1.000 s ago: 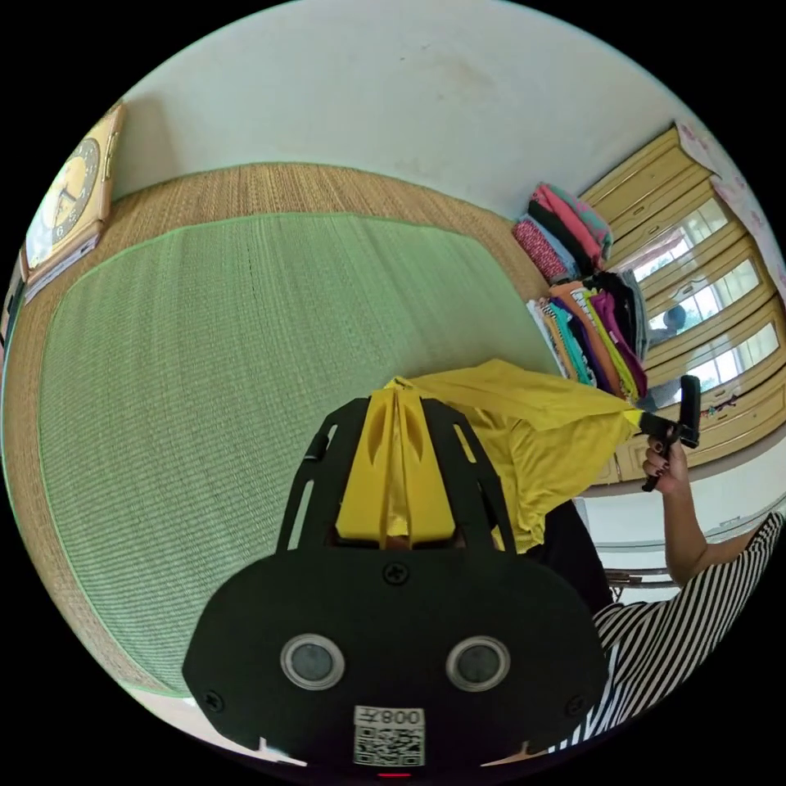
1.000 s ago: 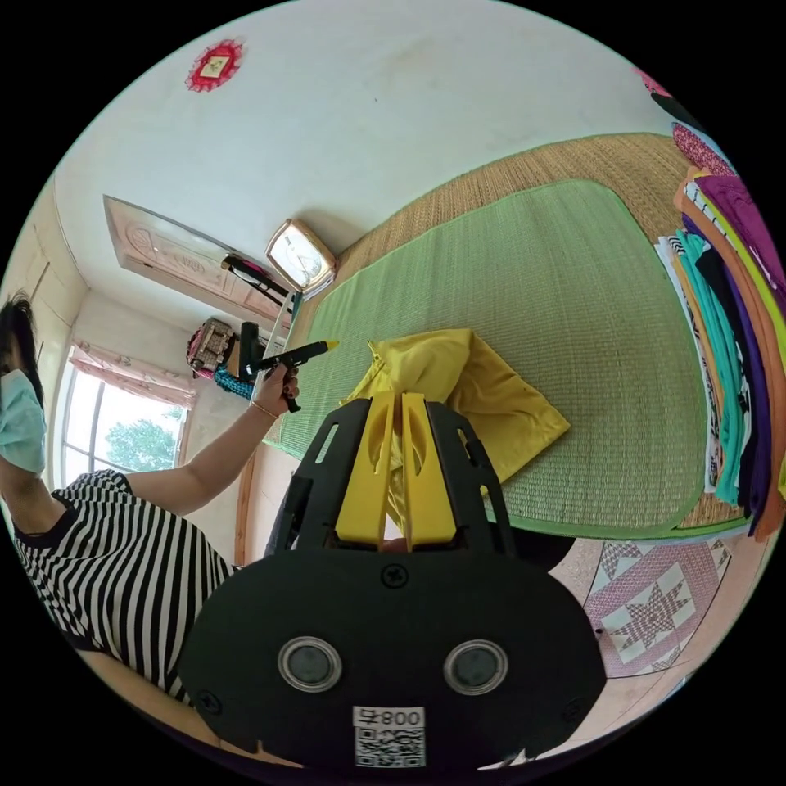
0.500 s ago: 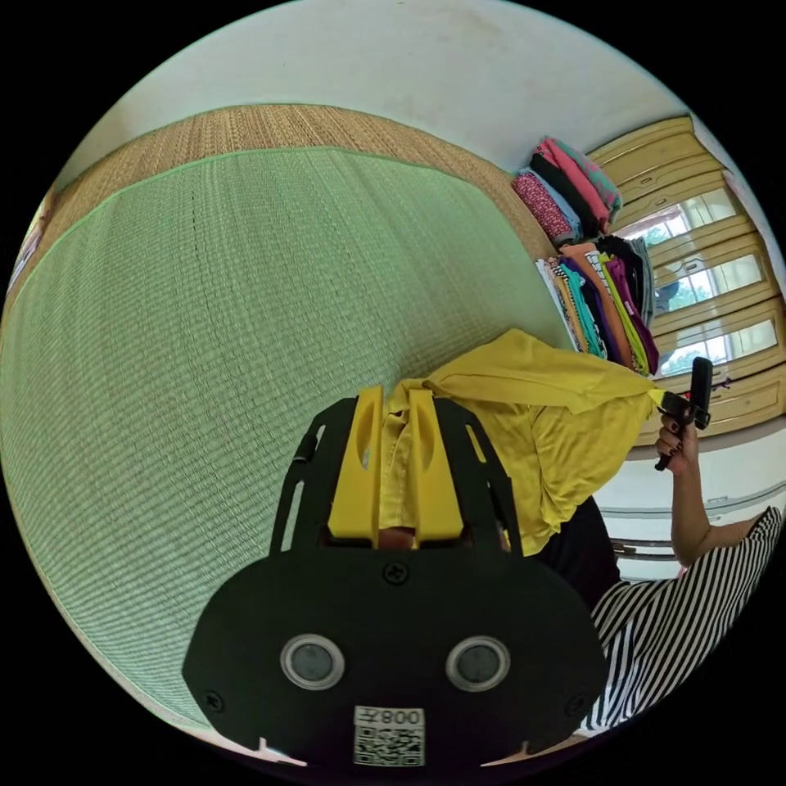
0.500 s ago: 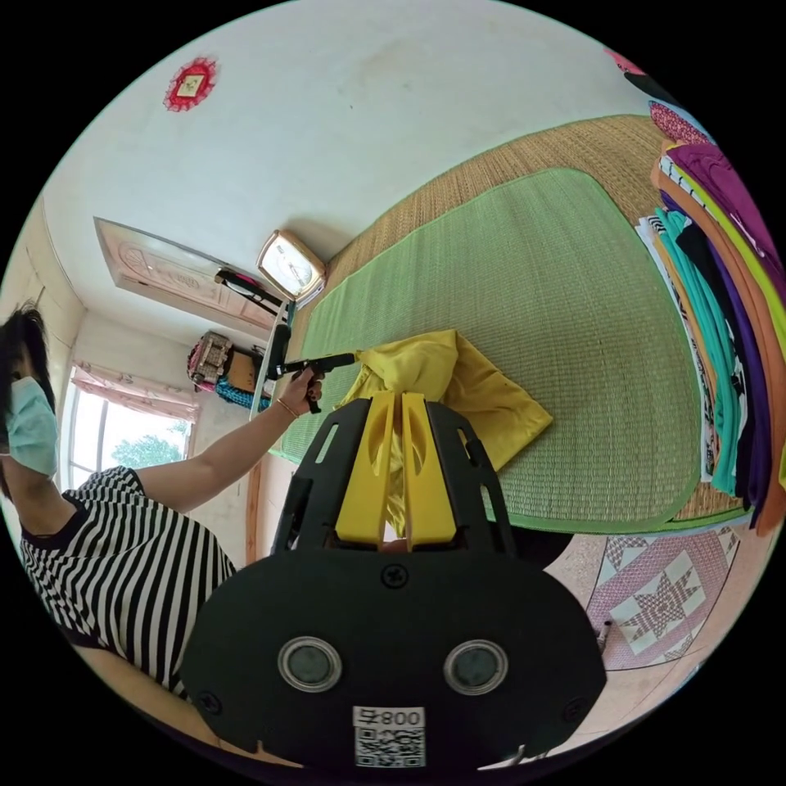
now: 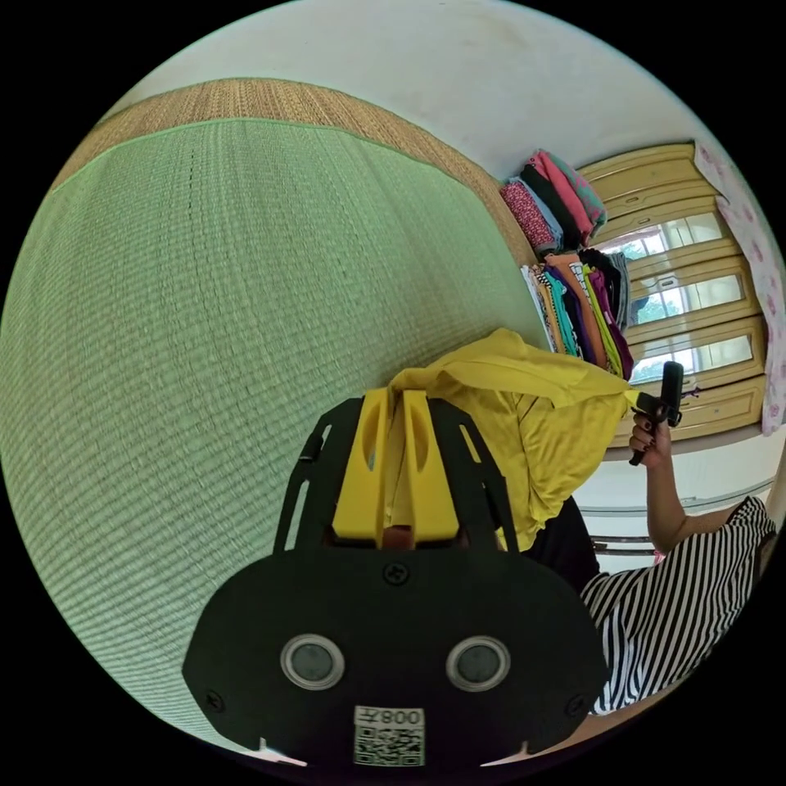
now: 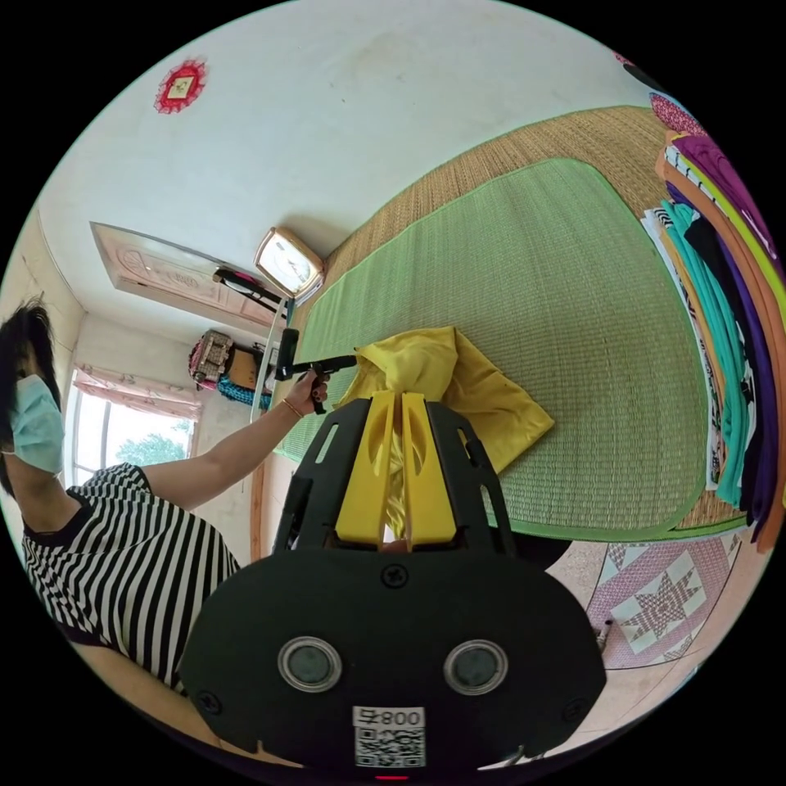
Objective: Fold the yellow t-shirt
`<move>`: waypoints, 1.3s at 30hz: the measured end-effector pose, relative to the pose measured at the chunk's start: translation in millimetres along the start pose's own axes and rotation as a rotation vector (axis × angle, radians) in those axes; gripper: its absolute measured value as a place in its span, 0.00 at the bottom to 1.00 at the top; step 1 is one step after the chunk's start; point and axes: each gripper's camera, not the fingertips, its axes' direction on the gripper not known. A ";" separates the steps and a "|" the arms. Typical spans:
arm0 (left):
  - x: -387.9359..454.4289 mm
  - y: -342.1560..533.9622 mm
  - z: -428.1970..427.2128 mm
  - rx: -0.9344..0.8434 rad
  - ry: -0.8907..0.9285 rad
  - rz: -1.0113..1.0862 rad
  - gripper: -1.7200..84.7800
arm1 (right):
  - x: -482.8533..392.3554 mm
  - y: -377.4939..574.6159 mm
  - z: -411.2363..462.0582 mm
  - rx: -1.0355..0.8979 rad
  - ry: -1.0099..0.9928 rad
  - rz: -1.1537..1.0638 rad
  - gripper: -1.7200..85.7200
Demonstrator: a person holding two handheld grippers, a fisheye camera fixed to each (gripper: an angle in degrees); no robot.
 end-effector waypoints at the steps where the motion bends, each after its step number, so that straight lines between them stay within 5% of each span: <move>1: 2.0 5.6 1.3 0.007 0.013 -0.019 0.05 | 3.7 2.9 1.8 -0.001 0.000 0.003 0.03; 15: 91.7 141.3 -57.8 0.247 0.193 -0.005 0.02 | 20.8 59.7 -1.0 0.075 -0.020 -0.037 0.03; 30: 296.2 380.0 -198.8 0.603 -0.003 0.292 0.02 | -39.3 181.2 -88.1 0.344 0.000 -0.331 0.03; 34: 335.6 426.5 -195.7 0.477 -0.176 0.291 0.02 | -39.7 209.1 -89.5 0.371 -0.009 -0.372 0.03; 39: 353.4 486.0 -191.7 0.518 -0.098 0.229 0.02 | -28.2 235.7 -75.3 0.351 -0.014 -0.370 0.03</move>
